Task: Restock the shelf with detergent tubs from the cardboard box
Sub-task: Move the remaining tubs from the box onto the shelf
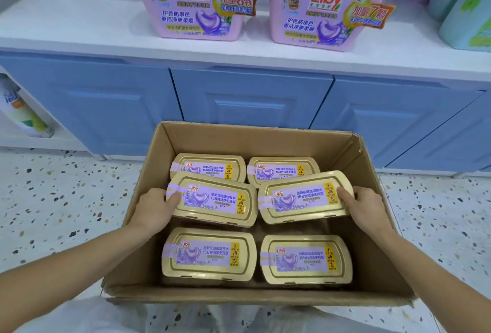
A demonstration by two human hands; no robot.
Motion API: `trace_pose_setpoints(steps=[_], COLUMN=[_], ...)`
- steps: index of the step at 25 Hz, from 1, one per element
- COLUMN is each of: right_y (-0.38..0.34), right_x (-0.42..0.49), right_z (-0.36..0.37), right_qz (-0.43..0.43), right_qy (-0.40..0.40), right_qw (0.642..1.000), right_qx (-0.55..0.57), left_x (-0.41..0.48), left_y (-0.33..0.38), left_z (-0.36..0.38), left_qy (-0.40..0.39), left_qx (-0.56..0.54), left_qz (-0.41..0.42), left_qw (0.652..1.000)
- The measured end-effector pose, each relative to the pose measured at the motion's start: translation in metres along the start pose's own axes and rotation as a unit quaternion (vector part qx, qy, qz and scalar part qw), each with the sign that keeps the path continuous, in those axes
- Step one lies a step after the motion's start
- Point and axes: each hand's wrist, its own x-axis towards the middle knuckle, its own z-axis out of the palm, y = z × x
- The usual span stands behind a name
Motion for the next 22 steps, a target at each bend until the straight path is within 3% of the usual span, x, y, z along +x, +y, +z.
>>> trace_pose_setpoints(steps=[2,11,14,20,22], right_y=[-0.018,-0.134,-0.179,-0.258,-0.28], right_x=[-0.006,-0.015,-0.007,0.035,0.046], right_z=[-0.021,-0.162,-0.217,-0.3,-0.311], right_qz=[-0.012,-0.114,-0.133,-0.139,-0.139], right_qy=[0.024,0.129,0.15,0.184,0.193], right_qw=[1.0,0.985,0.98,0.963,0.961], right_qx=[0.004,0.016,0.01,0.141,0.139], left_x=[-0.011,-0.047,-0.052,-0.062,-0.057], left_y=[0.014,0.125,0.176,0.268,0.288], left_z=[-0.019,-0.156,-0.211,-0.297,-0.311], left_qy=[0.018,0.077,0.085,0.137,0.154], left_qx=[0.005,-0.082,-0.154,-0.216,-0.225], left_qz=[0.048,0.125,0.143,0.208,0.212], left_qw=[0.999,0.986,0.974,0.944,0.939])
